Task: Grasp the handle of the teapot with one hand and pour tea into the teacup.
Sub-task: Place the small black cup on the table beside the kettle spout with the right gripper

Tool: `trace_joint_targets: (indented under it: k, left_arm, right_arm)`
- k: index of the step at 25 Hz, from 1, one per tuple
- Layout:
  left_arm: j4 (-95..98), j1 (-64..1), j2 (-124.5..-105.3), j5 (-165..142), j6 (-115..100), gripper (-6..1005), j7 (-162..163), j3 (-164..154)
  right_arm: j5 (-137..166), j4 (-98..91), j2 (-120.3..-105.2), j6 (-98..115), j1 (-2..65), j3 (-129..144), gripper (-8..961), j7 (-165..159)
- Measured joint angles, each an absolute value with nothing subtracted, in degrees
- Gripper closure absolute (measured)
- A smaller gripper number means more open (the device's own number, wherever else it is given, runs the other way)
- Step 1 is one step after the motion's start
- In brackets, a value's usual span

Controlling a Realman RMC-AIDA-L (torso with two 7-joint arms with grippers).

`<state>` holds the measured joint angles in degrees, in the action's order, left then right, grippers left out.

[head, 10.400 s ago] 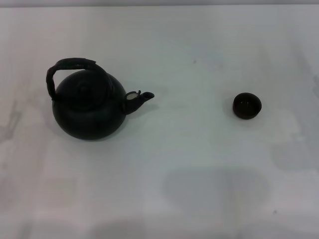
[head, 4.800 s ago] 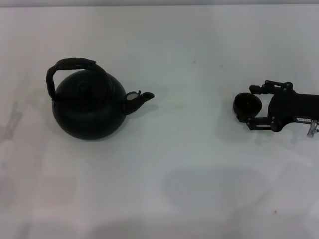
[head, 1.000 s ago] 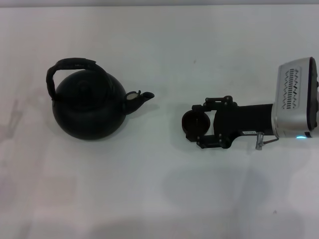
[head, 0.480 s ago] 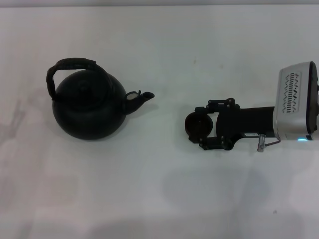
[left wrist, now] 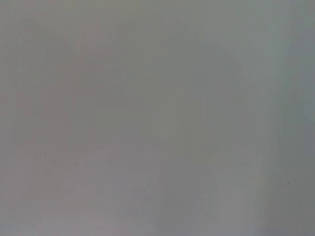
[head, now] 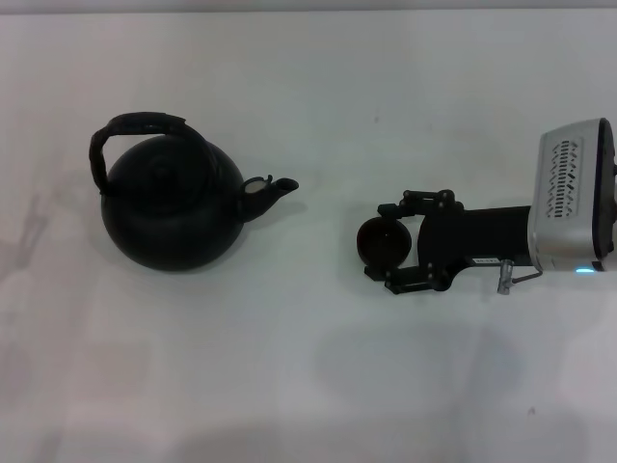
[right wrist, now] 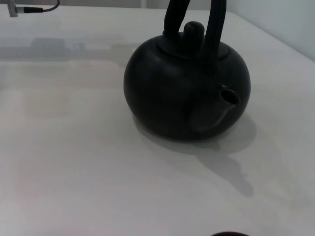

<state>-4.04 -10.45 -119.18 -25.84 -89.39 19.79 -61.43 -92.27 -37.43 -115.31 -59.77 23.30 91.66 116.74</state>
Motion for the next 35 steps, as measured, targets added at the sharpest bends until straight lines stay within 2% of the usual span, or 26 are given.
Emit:
trace_joint_targets:
  k: [7,21,35]
  left_arm:
    - [-4.04,-10.45,-119.18,-25.84,-89.42,138,19.77,-61.44]
    - [-4.04,-10.59,-119.16,-25.96,-90.58,137,19.53,-61.89]
    - [-4.04,-14.02,-119.27,-31.63,-90.46,138,19.51,-64.41]
  right_arm:
    - [-92.29,-37.72,-115.22,-61.01,23.29,91.19,103,116.72]
    - [-93.13,-38.79,-115.09,-68.99,23.3,83.89,100,116.42]
    - [-94.24,-38.81,-115.04,-77.42,21.88,74.18,100,117.18]
